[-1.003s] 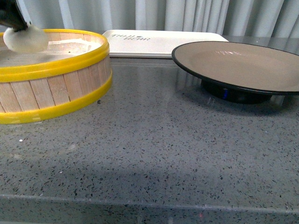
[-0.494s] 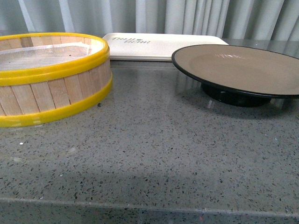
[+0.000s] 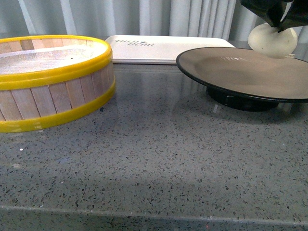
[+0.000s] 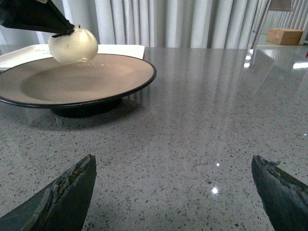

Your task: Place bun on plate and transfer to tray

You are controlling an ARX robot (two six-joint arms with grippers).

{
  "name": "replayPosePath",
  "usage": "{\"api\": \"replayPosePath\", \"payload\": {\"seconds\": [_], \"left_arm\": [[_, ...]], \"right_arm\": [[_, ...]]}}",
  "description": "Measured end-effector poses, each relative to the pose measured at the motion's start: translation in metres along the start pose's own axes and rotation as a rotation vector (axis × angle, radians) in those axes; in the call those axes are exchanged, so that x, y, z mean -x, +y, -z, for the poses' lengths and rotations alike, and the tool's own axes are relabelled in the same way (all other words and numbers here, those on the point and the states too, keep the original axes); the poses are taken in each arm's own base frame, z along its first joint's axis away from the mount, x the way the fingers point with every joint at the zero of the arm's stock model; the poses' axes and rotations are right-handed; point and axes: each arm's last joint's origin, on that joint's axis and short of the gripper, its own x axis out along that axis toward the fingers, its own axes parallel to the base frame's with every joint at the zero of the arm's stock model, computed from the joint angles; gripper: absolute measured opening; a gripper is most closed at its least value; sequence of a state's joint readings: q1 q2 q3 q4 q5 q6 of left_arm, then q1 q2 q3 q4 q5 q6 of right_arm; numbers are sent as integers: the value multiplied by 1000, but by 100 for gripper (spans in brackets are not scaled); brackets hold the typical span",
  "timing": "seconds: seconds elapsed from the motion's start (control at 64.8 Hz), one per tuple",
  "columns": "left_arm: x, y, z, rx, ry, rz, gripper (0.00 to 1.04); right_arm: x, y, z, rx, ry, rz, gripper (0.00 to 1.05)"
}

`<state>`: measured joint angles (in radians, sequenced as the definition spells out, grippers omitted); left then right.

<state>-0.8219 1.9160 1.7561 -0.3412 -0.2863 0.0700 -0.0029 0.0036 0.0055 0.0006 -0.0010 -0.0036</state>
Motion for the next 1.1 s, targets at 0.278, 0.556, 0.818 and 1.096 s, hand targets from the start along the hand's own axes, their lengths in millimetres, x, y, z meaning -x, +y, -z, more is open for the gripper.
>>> {"api": "replayPosePath", "payload": {"seconds": [0.278, 0.556, 0.818, 1.096], "left_arm": [[-23, -2, 0, -4, 28, -35, 4], [-35, -1, 12, -14, 84, -38, 4], [-39, -2, 15, -7, 110, -39, 4], [-42, -3, 17, 6, 120, -41, 6]], "right_arm": [[0, 0, 0, 0, 0, 0, 96], [0, 0, 0, 0, 0, 0, 96], [0, 0, 0, 0, 0, 0, 96], [0, 0, 0, 0, 0, 0, 96]]}}
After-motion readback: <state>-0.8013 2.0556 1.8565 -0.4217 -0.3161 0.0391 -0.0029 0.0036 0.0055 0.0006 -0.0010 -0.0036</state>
